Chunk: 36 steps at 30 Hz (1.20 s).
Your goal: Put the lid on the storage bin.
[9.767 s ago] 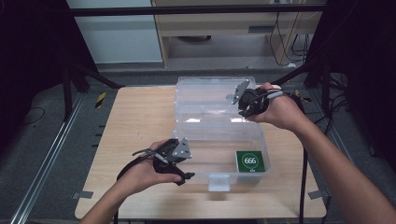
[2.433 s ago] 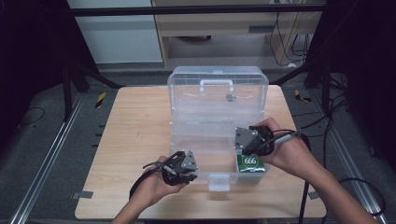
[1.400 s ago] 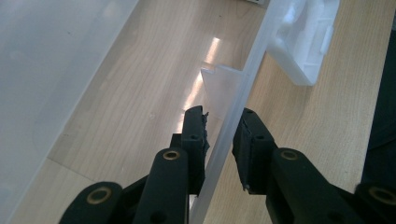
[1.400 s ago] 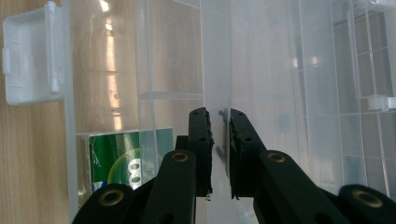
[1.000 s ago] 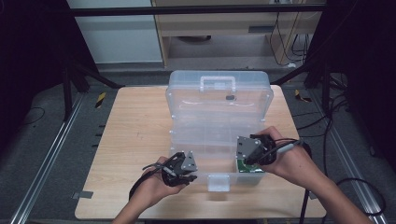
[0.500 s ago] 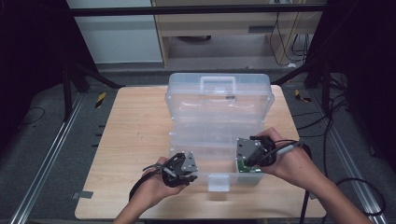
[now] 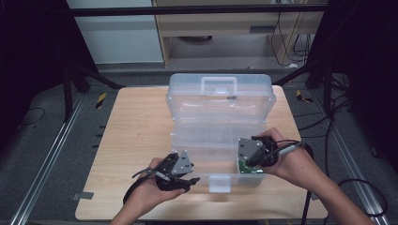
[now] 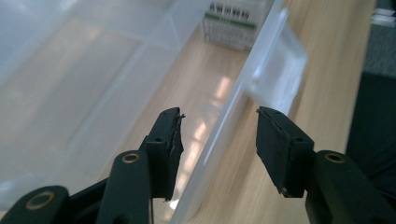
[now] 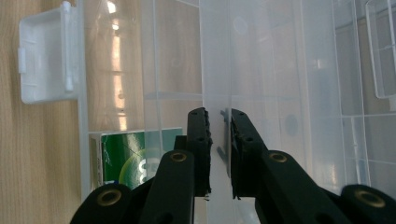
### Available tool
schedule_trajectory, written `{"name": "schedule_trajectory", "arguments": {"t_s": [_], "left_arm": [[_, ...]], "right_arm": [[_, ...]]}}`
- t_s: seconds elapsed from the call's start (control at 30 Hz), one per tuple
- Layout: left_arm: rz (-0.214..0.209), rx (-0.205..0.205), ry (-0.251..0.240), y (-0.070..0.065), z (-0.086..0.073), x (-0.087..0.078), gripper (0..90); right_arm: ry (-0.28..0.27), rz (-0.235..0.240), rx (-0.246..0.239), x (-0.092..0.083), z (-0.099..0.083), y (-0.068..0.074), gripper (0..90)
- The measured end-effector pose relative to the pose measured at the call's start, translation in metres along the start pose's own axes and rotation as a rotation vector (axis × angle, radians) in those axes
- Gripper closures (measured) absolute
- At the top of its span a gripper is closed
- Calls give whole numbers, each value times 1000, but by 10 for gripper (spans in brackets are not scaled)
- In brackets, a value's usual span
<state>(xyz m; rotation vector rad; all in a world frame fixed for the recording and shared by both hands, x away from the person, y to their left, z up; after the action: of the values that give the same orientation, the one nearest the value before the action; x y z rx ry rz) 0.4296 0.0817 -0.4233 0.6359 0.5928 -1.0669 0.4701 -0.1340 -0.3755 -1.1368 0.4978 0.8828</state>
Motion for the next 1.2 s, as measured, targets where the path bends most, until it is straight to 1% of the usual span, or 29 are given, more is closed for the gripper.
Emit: {"name": "schedule_trajectory", "arguments": {"t_s": [0.07,0.1,0.13,0.2,0.23,0.3,0.33,0.4,0.43,0.5,0.6,0.67,0.8,1.0,1.07,1.2], "left_arm": [[-11,-12,-39,0,6,-12,518],[-7,-26,-60,1,8,-18,535],[-4,-30,-73,2,10,-24,581],[9,-41,-88,8,13,-35,625],[12,-44,-84,11,13,-40,671],[28,-58,-67,21,14,-49,716],[36,-64,-59,26,14,-53,754],[48,-80,-51,36,15,-60,800],[54,-82,-36,41,15,-62,819],[67,-77,6,51,15,-66,847],[88,-72,41,62,19,-70,868],[101,-64,56,68,23,-73,878],[125,-48,67,77,32,-78,895],[175,-57,90,96,38,-76,897],[191,-69,89,104,39,-76,897],[197,-107,69,116,42,-76,897]], "right_arm": [[0,-1,0,0,0,0,802],[1,-1,0,0,0,0,803],[1,-1,1,0,0,0,802],[0,-1,-2,0,0,0,802],[0,-1,-1,0,0,1,802],[3,-1,-4,0,0,1,802],[4,-1,-3,0,0,1,802],[2,-1,-3,0,0,1,801],[0,-1,-2,0,0,1,801],[-1,0,-1,0,0,1,801],[2,-1,-3,0,0,1,801],[1,-2,-2,0,0,2,801],[0,-3,-2,0,-1,2,800],[0,-2,-5,0,-1,4,799],[0,-1,-5,0,-1,4,798],[0,0,-6,0,-1,5,795]]}}
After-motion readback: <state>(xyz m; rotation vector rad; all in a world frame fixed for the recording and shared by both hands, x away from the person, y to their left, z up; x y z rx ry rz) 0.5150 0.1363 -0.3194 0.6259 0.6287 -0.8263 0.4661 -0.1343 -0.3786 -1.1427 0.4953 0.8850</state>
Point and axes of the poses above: each handheld gripper's, and its own axes: x roughly forward along the jaws, z roughly out of its top, y roughly to its left, the point moved 6 cm from there along x, roughly forward along the jaws, and after that the axes turned 3 degrees about x, right-handed, at the moved point
